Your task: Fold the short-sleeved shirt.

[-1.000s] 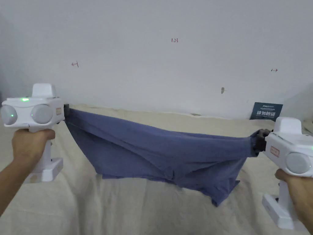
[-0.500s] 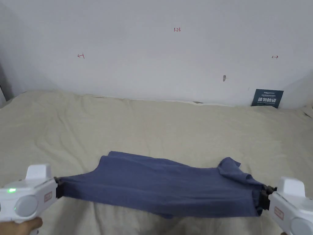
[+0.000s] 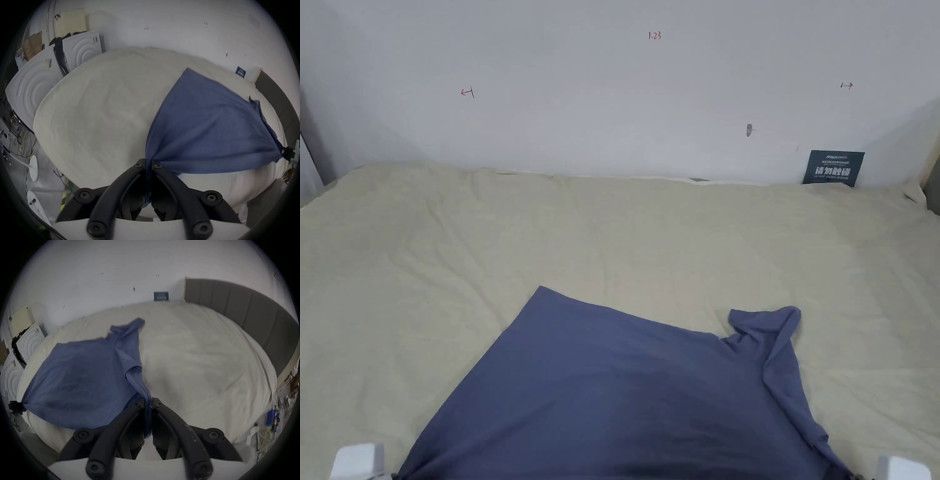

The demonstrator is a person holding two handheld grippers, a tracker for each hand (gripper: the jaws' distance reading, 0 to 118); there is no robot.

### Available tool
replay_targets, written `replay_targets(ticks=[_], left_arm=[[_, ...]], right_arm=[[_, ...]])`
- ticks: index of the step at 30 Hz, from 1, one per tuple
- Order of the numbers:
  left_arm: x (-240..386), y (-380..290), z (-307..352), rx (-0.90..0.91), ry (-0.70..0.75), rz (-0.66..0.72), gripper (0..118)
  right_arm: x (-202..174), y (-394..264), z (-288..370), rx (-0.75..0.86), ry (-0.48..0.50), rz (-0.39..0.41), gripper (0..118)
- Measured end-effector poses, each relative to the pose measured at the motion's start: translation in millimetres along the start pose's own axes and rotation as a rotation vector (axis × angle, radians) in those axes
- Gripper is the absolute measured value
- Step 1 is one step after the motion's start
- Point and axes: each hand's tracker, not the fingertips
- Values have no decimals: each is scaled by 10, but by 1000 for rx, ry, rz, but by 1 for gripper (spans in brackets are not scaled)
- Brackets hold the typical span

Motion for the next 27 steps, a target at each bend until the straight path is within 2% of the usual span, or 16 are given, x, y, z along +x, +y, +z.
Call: replay_targets(ticks=[5,9,10,11,12,13,14,15,18,23,27], left_arm=[[13,-147,-185,-87,20,-7,6],[19,-134,-223,-88,26,8,7],[21,-124,-218,-89,25,11,11],[36,-115,-162,-81,24,18,21],[43,-89,-130,-72,27,26,49],[54,-43,-83,-61,28,34,74],[66,14,-10,-31,12,48,92],[95,73,96,9,-22,56,107],[259,323,425,165,-64,53,108],[645,753,1017,433,-107,-24,108],[913,978,1365,607,-110,-46,108]], right_arm=[[31,-273,-235,-114,-17,6,9],[-15,-241,-202,-101,-25,-4,10],[-23,-214,-183,-102,-26,-1,11],[-29,-185,-148,-98,-26,1,11],[-34,-145,-95,-87,-20,0,20],[-134,-91,88,-63,-12,-2,35],[-172,-16,195,-20,-12,1,51],[-201,64,292,16,-9,5,73],[-274,340,609,145,-5,31,99],[-406,770,1117,385,-22,82,102],[-392,982,1332,533,-13,81,105]])
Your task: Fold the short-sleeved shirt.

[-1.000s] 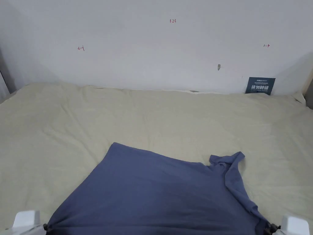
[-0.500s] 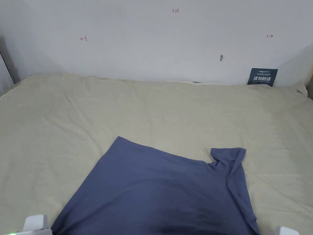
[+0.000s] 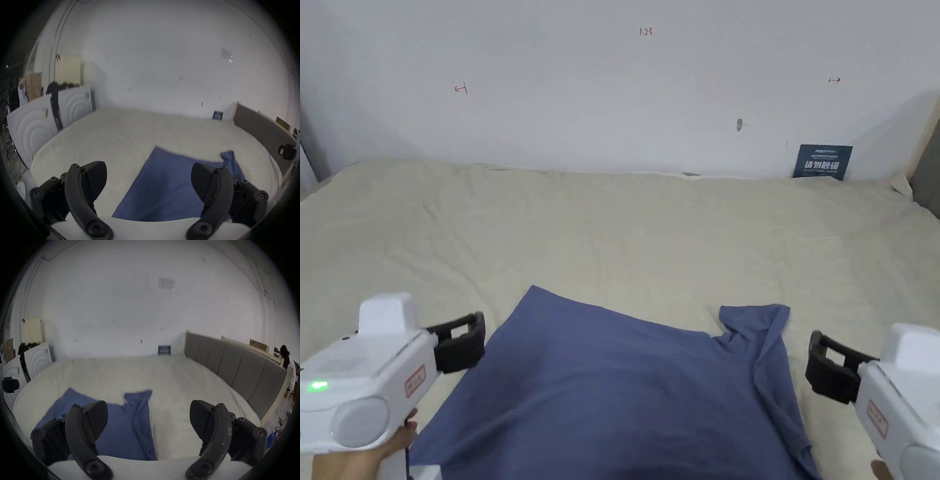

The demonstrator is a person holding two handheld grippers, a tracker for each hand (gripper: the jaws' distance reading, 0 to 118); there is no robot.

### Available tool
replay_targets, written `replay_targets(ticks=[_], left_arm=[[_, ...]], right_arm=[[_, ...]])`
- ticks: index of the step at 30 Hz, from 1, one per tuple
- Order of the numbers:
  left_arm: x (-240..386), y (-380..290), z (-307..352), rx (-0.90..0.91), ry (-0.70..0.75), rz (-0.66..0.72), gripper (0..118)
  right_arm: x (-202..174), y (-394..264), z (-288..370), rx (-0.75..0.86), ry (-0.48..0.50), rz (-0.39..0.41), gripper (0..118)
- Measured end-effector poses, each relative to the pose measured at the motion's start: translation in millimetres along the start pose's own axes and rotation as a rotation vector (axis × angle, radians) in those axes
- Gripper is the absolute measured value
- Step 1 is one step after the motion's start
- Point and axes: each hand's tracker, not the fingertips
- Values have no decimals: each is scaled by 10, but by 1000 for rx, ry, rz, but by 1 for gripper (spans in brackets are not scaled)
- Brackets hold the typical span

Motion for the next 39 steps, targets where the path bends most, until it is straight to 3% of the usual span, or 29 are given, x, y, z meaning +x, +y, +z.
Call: replay_targets(ticks=[5,7,8,9,10,11,12,14,21,26,35,37,39], left_arm=[[245,244,87,122,-48,39,108],[333,259,105,145,-62,38,102],[373,250,96,168,-67,28,91],[412,234,103,190,-78,16,74],[459,219,104,207,-84,3,37],[507,206,86,211,-84,-11,10],[535,199,49,211,-86,-18,1],[591,198,-23,185,-124,-34,0],[694,214,-560,70,-140,-72,0],[625,311,-1411,-142,-231,-24,0],[466,264,-3103,-397,-188,-69,4],[426,183,-3424,-439,-157,-75,44],[402,83,-3727,-491,-126,-50,101]], right_arm=[[-6,161,53,116,-7,27,105],[-41,152,62,142,-10,36,98],[-43,152,68,162,-8,46,88],[-46,151,70,175,-12,52,64],[-190,167,155,184,-21,66,39],[-212,162,152,189,-28,77,13],[-221,154,136,194,-34,83,2],[-199,137,78,200,-31,88,1],[-178,130,-144,183,-25,73,1],[-171,163,-402,155,-25,83,1],[-153,124,-1022,87,-55,104,1],[-142,89,-1183,62,-60,101,1],[-160,48,-1335,40,-79,119,1]])
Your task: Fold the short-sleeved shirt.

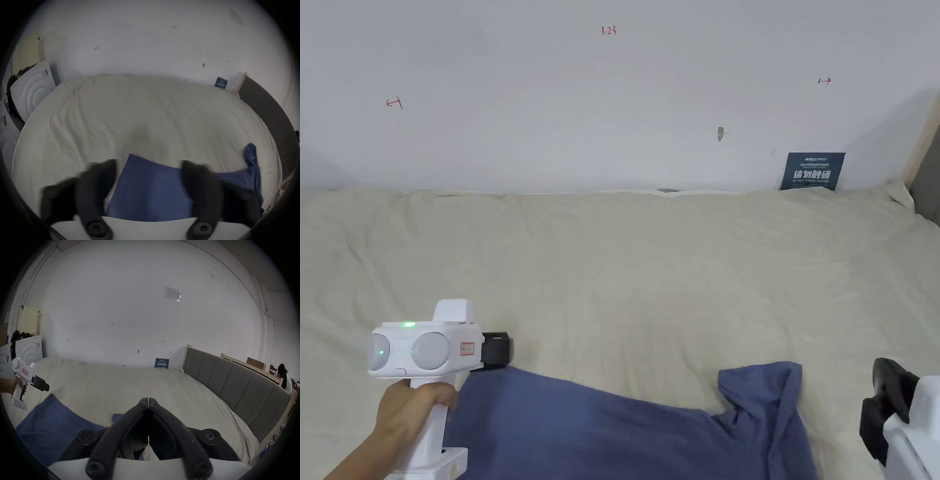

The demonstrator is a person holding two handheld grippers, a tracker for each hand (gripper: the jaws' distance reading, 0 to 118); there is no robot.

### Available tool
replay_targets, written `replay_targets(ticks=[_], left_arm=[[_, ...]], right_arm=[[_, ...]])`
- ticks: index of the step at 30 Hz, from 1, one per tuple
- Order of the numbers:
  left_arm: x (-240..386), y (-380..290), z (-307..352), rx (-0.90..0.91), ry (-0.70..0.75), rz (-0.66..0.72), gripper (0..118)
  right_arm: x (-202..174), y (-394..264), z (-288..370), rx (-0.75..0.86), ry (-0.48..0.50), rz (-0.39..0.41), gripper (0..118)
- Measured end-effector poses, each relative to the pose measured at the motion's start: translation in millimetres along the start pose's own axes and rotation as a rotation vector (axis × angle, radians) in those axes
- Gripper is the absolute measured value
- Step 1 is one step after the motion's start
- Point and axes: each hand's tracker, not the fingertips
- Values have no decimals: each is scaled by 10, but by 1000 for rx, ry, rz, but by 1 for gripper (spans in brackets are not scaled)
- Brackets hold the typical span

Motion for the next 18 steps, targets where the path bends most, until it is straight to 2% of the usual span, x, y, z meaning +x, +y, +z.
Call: replay_targets(ticks=[1,5,6,7,9,11,12,14,15,17,18], left_arm=[[-18,12,-137,-57,-3,-3,110],[-60,-22,-545,-116,49,-10,104],[-71,-34,-620,-137,53,-13,99],[-83,-51,-689,-155,50,-15,89],[-79,-131,-755,-189,36,-22,56],[-42,-218,-722,-140,47,-43,50],[-30,-216,-701,-142,38,-46,38],[1,-231,-657,-133,32,-49,2],[-1,-228,-641,-119,37,-53,2],[-13,-203,-586,-113,28,-41,2],[-16,-198,-532,-98,27,-37,2]], right_arm=[[-13,-30,-76,-15,-6,8,1],[-60,-156,-339,-65,-4,11,1],[-70,-182,-397,-78,1,12,1],[-88,-205,-451,-92,3,16,1],[-109,-240,-521,-105,3,16,1],[-111,-271,-602,-130,12,0,1],[-111,-284,-641,-143,15,-3,2],[-102,-327,-760,-192,26,-28,7],[-91,-351,-816,-225,31,-52,17],[-70,-423,-989,-303,50,-76,20],[-67,-466,-1077,-338,54,-92,30]])
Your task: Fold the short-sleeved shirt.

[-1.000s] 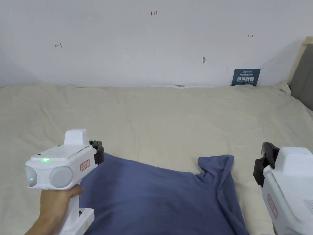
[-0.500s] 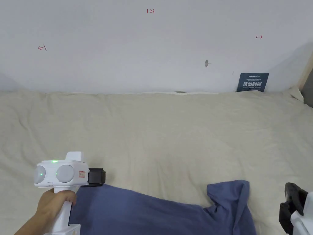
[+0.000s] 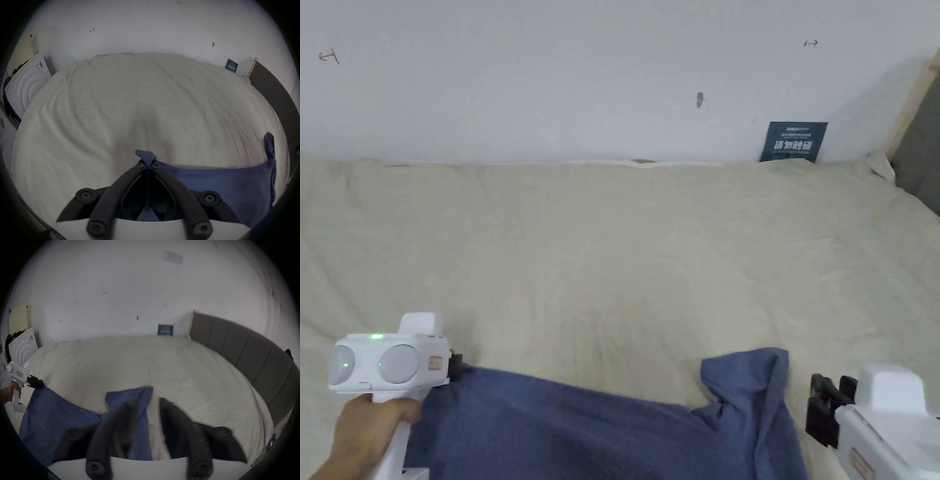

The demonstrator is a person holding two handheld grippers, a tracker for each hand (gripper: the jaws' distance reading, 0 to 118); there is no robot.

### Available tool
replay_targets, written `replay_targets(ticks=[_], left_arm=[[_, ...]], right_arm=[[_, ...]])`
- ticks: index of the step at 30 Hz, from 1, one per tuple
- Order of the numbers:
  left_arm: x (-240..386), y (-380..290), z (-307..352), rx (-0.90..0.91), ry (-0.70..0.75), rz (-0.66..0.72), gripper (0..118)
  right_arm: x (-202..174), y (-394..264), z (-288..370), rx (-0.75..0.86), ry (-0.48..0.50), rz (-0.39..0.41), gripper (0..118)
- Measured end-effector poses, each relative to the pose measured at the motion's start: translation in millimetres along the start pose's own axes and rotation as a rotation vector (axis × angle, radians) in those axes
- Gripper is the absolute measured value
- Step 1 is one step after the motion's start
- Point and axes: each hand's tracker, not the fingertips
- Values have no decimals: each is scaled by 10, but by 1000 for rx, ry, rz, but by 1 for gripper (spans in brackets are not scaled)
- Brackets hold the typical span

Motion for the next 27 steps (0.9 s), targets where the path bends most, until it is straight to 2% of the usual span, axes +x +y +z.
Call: replay_targets(ticks=[2,3,4,5,8,10,11,13,15,18,24,27], left_arm=[[-1,1,172,47,-14,20,2],[34,-6,300,58,-23,25,2],[49,-11,405,78,-42,25,2],[63,-17,497,91,-49,18,2],[120,-22,738,119,-63,-5,2],[138,-29,840,127,-69,-15,2],[145,-20,872,132,-69,-18,2],[153,-34,930,139,-65,-26,2],[126,-35,954,139,-60,-21,2],[105,-81,1032,142,-59,-2,2],[39,-186,1293,182,-59,36,2],[-27,-214,1547,248,-51,57,2]], right_arm=[[25,-29,-230,-94,6,-16,72],[33,-58,-343,-125,11,-28,96],[42,-89,-473,-171,22,-33,110],[49,-120,-579,-192,20,-28,116],[2,-219,-849,-298,19,0,115],[-6,-309,-990,-356,51,-33,110],[-28,-345,-1032,-368,59,-32,102],[-66,-418,-1104,-373,55,-21,72],[-86,-461,-1094,-369,62,-11,59],[-66,-450,-1002,-337,36,0,5],[88,-304,-666,-226,56,5,4],[82,-99,-244,-138,92,22,4]])
